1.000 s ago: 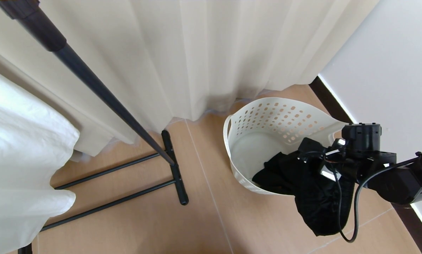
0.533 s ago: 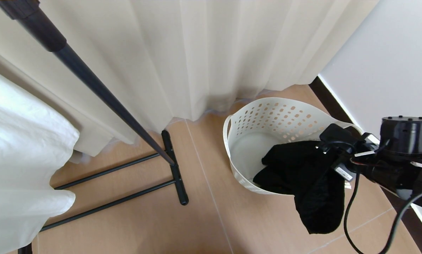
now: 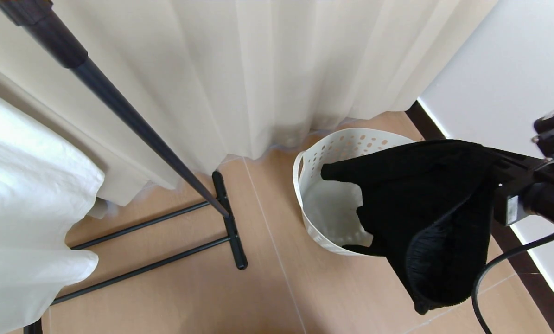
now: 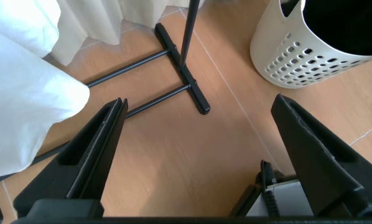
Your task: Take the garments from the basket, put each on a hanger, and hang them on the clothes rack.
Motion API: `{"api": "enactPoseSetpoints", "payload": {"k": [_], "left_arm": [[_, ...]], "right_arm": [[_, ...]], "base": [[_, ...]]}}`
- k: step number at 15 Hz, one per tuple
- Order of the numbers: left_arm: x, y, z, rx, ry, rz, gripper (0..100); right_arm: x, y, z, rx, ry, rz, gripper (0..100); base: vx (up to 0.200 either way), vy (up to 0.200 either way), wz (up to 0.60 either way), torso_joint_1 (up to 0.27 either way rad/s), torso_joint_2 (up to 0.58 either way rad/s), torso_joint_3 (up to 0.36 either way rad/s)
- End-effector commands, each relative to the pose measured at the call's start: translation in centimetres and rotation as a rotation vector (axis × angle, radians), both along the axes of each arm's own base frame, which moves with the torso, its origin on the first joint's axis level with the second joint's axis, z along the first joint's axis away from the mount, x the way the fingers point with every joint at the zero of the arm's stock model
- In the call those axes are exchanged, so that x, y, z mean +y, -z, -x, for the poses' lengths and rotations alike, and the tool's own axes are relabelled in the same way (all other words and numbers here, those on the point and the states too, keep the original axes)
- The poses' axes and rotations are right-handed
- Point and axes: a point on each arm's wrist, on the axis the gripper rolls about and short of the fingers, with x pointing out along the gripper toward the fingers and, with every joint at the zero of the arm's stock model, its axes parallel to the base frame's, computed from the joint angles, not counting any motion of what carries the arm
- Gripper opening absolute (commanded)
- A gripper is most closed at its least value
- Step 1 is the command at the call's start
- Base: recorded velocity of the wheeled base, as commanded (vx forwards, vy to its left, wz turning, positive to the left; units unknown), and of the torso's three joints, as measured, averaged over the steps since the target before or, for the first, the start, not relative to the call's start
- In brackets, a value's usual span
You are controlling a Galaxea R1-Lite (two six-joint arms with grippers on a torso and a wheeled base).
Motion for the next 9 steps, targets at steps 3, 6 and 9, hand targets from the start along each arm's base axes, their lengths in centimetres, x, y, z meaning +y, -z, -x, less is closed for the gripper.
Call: {"api": "enactPoseSetpoints", "payload": {"k": [3, 6, 9], "left_arm": [[0.01, -0.01, -0.01, 0.001, 0.003, -0.002, 100], [0.01, -0.01, -0.01, 0.001, 0.003, 0.000, 100], [0.01, -0.01, -0.01, 0.001, 0.003, 0.000, 100]], "right_arm": [[-0.24, -0.83, 2.92, -0.054, -0.075, -0.097, 0], [-0.21, -0.91, 2.88, -0.057, -0.075, -0.098, 0], [-0.10, -0.78, 2.64, -0.050, -0.073, -0.096, 0]], "base": [[0.000, 0.000, 0.00, 0.000, 0.00, 0.000], [0.000, 0.000, 0.00, 0.000, 0.00, 0.073], [0.000, 0.000, 0.00, 0.001, 0.00, 0.183]]}}
